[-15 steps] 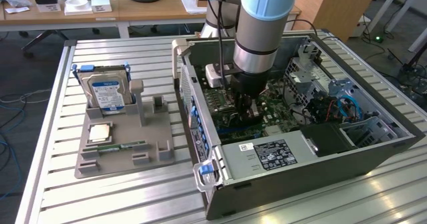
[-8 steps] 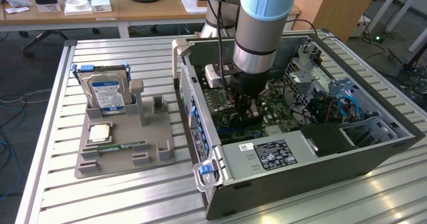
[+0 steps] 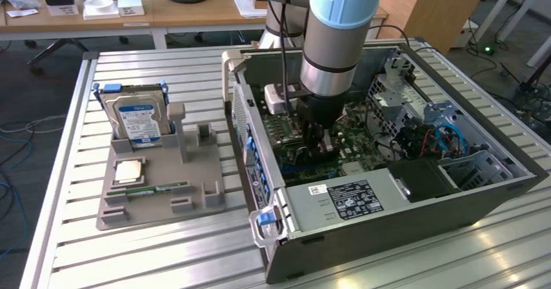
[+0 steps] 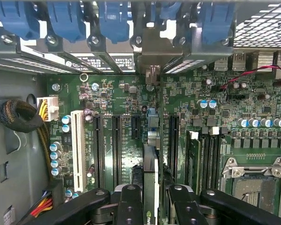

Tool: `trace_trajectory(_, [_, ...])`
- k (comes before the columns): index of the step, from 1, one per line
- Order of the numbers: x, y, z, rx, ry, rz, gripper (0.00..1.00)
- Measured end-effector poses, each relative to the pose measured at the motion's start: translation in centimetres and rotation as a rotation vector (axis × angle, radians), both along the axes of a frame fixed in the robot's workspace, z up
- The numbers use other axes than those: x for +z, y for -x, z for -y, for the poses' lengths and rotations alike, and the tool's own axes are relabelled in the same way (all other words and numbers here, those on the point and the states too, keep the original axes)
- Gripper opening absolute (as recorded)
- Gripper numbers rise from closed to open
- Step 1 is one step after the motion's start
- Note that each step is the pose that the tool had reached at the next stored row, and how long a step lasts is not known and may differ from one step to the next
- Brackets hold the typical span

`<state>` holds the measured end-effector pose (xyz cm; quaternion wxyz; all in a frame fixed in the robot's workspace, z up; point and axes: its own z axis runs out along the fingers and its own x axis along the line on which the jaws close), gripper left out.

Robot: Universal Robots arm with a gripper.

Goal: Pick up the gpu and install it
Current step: 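Insert the gpu into the slot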

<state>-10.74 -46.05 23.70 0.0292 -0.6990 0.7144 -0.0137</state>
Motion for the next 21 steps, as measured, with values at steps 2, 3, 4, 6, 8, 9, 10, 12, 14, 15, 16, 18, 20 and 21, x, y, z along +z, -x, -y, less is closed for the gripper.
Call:
trace_trajectory(2, [0.00, 0.00, 0.00, 0.000, 0.0000, 0.0000, 0.26])
trace_trajectory(3, [0.00, 0.00, 0.00, 0.000, 0.0000, 0.0000, 0.26])
trace_trajectory(4, [0.00, 0.00, 0.00, 0.000, 0.0000, 0.0000, 0.26])
trace_trajectory(6, [0.00, 0.00, 0.00, 0.000, -0.0001, 0.0000, 0.26])
trace_trajectory(8, [0.00, 0.00, 0.00, 0.000, 0.0000, 0.0000, 0.26])
trace_trajectory(9, [-0.03, 0.00, 0.00, 0.000, 0.0001, -0.0001, 0.26])
trace_trajectory(10, [-0.07, 0.01, 0.00, 0.000, 0.0000, 0.0000, 0.26])
trace_trajectory(12, [-0.07, 0.01, 0.00, 0.000, 0.0002, -0.0001, 0.26])
trace_trajectory(14, [-0.08, 0.02, 0.00, 0.000, 0.0001, -0.0001, 0.26])
trace_trajectory(15, [-0.08, 0.02, 0.00, 0.000, 0.0001, -0.0001, 0.26])
trace_trajectory(16, [-0.08, 0.02, 0.00, 0.000, 0.0001, 0.0000, 0.26])
trace_trajectory(18, [-0.08, 0.02, 0.00, 0.000, 0.0001, -0.0001, 0.26])
trace_trajectory(20, [-0.09, 0.08, 0.00, 0.000, 0.0000, 0.0002, 0.26])
trace_trajectory(21, [-0.09, 0.09, 0.00, 0.000, -0.0001, 0.0003, 0.26])
